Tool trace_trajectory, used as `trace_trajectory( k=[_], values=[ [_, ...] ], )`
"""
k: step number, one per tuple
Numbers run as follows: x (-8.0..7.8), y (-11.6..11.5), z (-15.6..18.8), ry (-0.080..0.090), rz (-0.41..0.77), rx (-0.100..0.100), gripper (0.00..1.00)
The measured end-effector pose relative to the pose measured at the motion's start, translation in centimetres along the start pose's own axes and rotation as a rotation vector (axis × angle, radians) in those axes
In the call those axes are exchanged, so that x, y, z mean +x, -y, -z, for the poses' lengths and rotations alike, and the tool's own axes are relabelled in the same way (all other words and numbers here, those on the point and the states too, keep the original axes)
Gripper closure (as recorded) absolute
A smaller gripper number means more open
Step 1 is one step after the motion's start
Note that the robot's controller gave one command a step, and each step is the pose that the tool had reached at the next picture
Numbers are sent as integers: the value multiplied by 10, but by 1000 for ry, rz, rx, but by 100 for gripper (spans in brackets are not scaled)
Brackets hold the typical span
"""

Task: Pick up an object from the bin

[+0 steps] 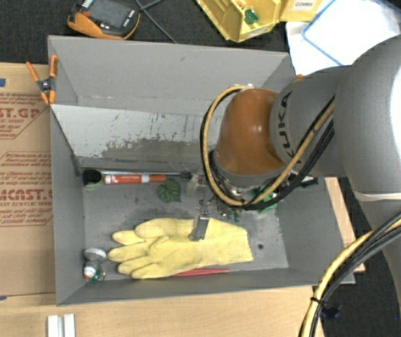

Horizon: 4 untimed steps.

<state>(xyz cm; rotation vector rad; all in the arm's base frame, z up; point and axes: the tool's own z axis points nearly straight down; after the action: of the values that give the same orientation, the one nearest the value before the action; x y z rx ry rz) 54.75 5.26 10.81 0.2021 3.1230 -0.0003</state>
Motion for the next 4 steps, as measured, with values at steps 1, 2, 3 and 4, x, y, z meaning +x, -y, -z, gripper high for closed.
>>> trace_trajectory(
  k=[1,2,3,4],
  values=[
    [22,-48,-21,-2,-57,-2,0],
    [1,-11,-17,7,-40,4,0],
    [26,-51,-36,-2,-52,-1,0],
    [26,-39,-35,7,-200,4,0]
  ],
)
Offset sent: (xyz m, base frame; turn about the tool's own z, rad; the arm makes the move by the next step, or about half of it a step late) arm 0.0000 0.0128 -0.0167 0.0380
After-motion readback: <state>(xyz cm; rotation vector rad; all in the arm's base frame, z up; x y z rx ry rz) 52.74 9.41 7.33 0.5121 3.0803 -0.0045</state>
